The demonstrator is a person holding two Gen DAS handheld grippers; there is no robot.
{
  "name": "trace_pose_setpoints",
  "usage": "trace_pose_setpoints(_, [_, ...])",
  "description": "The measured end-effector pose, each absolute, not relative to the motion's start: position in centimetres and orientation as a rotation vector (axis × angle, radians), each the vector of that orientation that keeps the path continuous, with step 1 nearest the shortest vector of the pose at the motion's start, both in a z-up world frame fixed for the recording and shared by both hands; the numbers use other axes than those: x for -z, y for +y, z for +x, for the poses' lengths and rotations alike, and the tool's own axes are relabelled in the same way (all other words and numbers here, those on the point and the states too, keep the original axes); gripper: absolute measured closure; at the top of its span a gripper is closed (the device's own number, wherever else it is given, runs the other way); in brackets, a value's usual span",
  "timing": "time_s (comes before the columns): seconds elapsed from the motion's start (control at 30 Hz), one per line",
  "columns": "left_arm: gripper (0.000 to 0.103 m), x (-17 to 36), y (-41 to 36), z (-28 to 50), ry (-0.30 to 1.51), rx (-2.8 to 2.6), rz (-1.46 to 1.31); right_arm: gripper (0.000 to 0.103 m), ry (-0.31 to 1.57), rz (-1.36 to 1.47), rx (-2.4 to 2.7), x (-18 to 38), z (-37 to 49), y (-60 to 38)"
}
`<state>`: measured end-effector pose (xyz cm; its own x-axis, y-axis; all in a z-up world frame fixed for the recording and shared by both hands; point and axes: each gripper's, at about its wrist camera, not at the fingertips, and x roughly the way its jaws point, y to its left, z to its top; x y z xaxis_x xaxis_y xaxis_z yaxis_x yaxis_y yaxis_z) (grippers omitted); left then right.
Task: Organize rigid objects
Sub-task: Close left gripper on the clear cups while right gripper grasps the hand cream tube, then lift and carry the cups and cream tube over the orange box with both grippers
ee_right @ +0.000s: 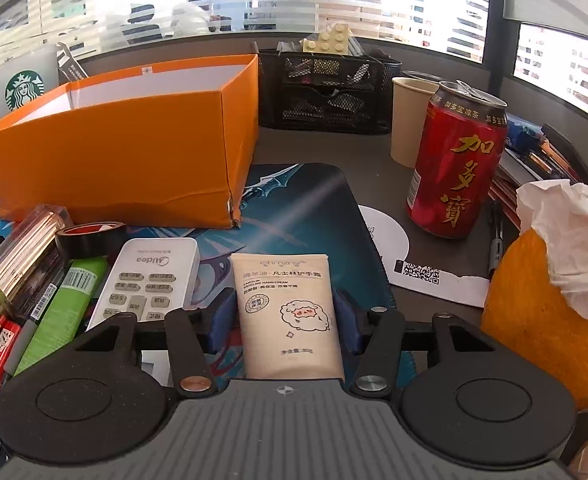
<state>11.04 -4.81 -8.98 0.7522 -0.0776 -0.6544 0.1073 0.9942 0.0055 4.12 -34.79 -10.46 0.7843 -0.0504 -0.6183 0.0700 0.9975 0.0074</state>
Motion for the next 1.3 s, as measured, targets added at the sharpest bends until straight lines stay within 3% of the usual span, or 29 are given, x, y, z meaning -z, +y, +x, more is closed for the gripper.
trace_pose_setpoints(0.8, [0.044, 8.4, -6.1, 8.4, 0.703, 0.125, 0.053, 0.056, 0.648, 0.045, 0.073, 10.5, 3.7, -34.7])
trace_pose_setpoints(1.3, [0.044, 2.5, -4.3, 4.5, 0.585, 0.204, -0.002, 0.056, 0.581, 0.063, 0.047, 7.5, 1.2, -34.4])
